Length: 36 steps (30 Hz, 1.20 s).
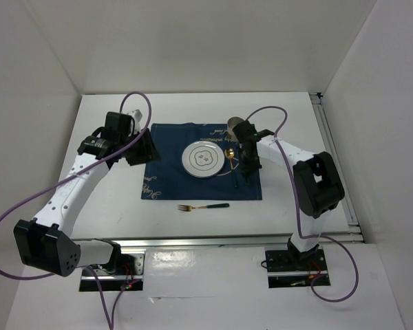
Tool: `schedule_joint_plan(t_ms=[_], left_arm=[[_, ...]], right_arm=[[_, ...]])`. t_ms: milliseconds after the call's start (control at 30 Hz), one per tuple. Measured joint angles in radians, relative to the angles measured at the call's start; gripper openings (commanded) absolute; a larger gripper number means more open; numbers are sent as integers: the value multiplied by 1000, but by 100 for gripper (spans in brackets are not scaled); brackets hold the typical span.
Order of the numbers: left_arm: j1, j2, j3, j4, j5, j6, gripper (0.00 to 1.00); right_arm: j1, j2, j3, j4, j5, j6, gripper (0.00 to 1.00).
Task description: Set the dinner table for one person
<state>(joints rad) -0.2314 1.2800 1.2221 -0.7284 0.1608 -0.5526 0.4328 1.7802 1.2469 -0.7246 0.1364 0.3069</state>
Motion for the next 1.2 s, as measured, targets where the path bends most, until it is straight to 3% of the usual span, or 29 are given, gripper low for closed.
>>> schedule_joint_plan(t_ms=[67, 100, 133, 167, 233, 333, 533, 667, 833, 1200], left_arm=[[-5, 2, 0, 0, -1, -4, 64], [-12, 4, 0, -1, -5, -10, 81], [-18, 7, 0, -1, -8, -9, 85], [-28, 9, 0, -1, -14, -25, 85], [-46, 11, -3, -1, -26, -37, 85], [-60, 10, -15, -1, -32, -56, 84], [-60, 10, -3, -22, -79, -57, 89], [-49, 14, 99, -63, -113, -50, 94], [-11, 14, 245, -65, -134, -29, 94], [34, 14, 216, -107, -118, -23, 95]], right_arm=[[0, 24, -2, 11, -3, -2, 22], [0, 35, -2, 14, -3, -2, 35], [-1, 44, -2, 18, -4, 2, 35], [-1, 52, -2, 19, -5, -2, 45], [0, 58, -2, 19, -3, -1, 55], [6, 45, -2, 18, 7, -5, 60], [94, -117, -60, 47, 27, -54, 64], [291, -253, -129, 88, -67, -155, 64], [481, -234, -177, 114, -114, -227, 63], [494, -87, -195, 177, -136, -303, 57]])
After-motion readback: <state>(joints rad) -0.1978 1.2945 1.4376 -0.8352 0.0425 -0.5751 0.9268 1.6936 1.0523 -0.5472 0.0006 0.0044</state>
